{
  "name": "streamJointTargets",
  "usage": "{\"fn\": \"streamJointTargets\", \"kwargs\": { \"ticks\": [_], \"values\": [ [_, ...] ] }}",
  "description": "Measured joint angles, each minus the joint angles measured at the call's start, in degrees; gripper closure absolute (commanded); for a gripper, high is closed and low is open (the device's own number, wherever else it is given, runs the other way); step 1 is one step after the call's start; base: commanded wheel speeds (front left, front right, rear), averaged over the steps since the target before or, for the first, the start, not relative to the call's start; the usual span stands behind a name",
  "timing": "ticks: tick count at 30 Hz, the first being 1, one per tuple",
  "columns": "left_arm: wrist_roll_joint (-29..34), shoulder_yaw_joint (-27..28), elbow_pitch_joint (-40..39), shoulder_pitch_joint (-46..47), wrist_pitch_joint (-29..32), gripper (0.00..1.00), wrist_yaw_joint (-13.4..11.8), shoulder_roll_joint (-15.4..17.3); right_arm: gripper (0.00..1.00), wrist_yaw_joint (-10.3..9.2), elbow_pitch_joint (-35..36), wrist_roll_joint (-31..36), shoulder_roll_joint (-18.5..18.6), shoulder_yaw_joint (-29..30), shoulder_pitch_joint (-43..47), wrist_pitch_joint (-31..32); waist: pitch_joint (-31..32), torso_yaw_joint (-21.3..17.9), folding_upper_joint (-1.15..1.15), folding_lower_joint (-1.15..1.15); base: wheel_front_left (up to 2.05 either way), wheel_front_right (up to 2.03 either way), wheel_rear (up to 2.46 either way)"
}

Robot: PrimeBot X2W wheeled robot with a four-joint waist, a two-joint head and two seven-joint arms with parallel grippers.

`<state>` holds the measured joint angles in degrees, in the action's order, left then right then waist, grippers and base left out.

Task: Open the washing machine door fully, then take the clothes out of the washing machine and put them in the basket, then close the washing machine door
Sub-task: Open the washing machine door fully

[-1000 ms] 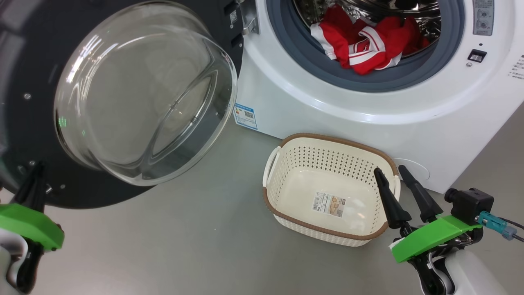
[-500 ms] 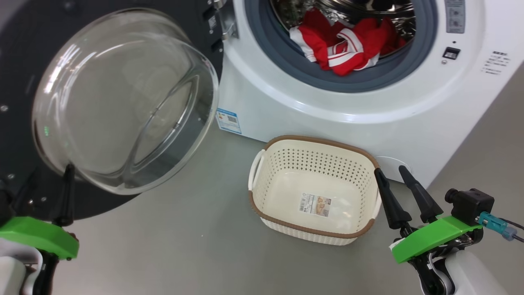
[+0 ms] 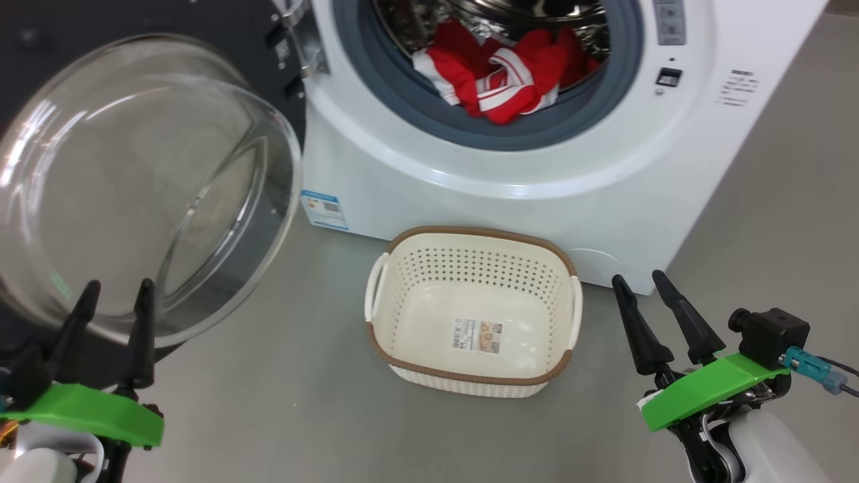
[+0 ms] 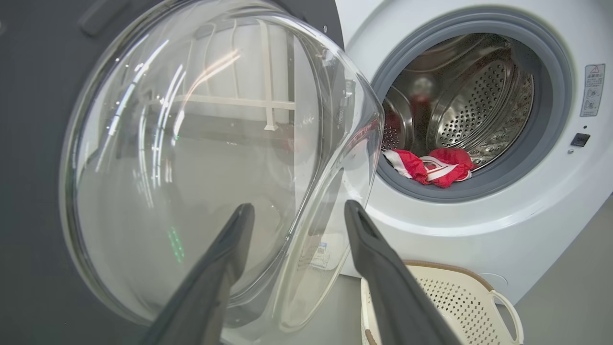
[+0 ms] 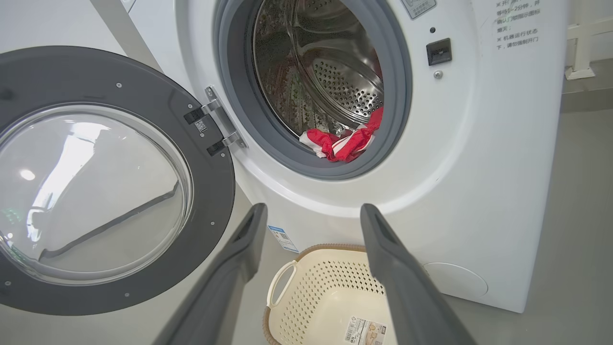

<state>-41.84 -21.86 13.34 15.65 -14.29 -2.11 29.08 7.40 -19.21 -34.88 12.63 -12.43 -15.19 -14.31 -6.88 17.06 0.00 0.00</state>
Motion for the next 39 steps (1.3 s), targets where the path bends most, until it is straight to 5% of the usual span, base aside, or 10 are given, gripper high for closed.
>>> {"fn": "streamJointTargets", "kwargs": {
  "ticks": [22, 39],
  "values": [
    [3.7, 4.9, -6.9, -6.3, 0.0, 0.0, -2.3, -5.1, 0.0, 0.0, 2.3, 0.7, 0.1, 0.0, 0.0, 0.0, 0.7, -11.5, 0.0, -0.01, 0.0, 0.0, 0.0],
    [10.1, 12.6, -9.6, -12.5, 0.0, 0.0, 1.1, -12.1, 0.0, 0.0, 3.5, 1.7, 0.7, -0.6, 0.2, 0.0, 2.3, -18.9, 0.0, 0.0, 0.0, 0.0, 0.0]
  ]
}}
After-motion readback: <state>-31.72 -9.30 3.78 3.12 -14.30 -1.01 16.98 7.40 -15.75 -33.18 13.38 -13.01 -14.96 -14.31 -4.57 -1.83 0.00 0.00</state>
